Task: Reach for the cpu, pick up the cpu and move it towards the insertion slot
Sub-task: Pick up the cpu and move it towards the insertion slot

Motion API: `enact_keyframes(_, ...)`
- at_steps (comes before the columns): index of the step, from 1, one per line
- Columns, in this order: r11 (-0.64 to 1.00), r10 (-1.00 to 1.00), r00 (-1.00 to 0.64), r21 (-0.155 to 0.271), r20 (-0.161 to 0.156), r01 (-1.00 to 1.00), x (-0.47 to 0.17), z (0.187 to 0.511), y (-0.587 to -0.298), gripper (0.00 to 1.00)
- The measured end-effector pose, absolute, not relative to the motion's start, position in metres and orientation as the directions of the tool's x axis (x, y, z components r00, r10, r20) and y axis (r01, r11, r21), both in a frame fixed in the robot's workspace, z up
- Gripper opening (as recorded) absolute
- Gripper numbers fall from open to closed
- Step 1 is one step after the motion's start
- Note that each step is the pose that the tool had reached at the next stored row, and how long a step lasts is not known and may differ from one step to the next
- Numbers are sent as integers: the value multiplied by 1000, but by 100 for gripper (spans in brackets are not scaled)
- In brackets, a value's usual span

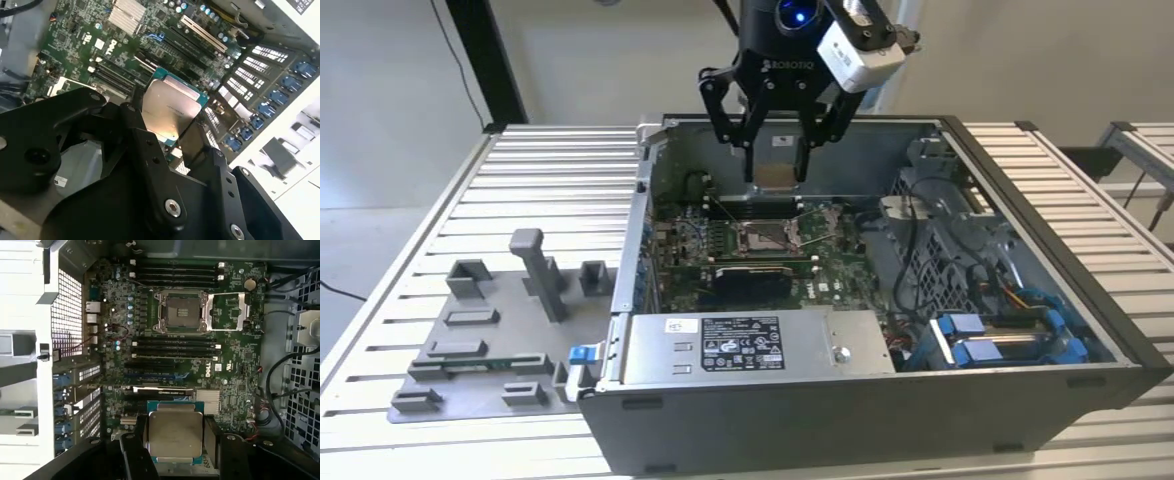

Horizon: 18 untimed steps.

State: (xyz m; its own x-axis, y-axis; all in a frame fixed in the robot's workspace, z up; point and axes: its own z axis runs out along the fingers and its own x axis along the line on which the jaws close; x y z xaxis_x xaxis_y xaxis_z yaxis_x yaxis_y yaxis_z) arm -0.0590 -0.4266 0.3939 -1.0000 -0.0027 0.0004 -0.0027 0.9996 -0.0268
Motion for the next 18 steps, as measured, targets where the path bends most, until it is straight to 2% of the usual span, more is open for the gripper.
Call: enact_keyframes(18, 999, 26, -1000, -29, -3, 26, -46, 393, -395, 0)
